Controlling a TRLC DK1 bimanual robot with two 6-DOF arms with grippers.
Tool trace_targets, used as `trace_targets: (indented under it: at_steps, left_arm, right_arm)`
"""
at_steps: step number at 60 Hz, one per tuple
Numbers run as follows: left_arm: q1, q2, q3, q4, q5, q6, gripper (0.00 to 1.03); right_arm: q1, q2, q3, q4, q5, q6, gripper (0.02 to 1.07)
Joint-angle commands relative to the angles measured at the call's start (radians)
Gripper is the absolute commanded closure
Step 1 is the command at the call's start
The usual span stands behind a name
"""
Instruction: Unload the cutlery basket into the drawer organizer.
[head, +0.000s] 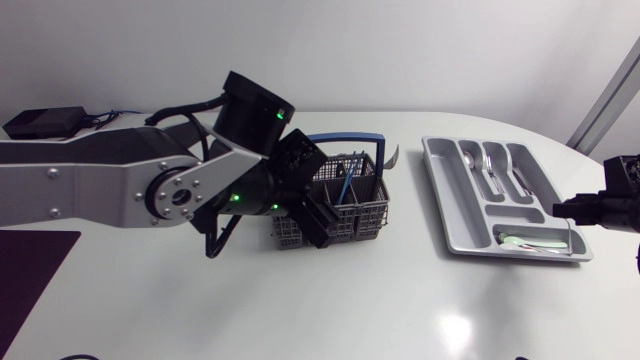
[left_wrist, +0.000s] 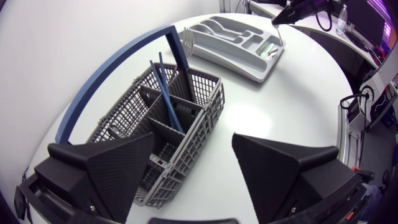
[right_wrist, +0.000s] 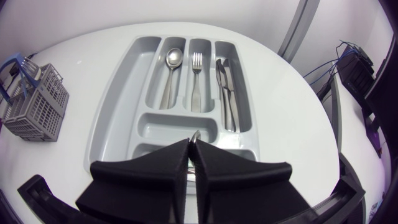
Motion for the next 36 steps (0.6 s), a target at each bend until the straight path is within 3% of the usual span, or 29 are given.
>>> trace_targets:
  at_steps: [1, 21, 36]
  left_arm:
    - [-0.012, 0.034, 0.045, -0.008, -0.012, -0.022, 0.16]
    - [-0.028, 0.08, 0.068, 0.018, -0.042, -0.032, 0.16]
    - [-0.012, 0.111, 0.071, 0.066, -0.043, -0.037, 0.16]
  right_arm:
    - [-0.009, 0.046, -0.033, 0.038, 0.023, -0.054, 1.02]
    - [0.046, 0.151, -0.108, 0.244, 0.118, -0.131, 1.01]
    - [0.107, 0.161, -0.153, 0.293, 0.164, -0.159, 1.01]
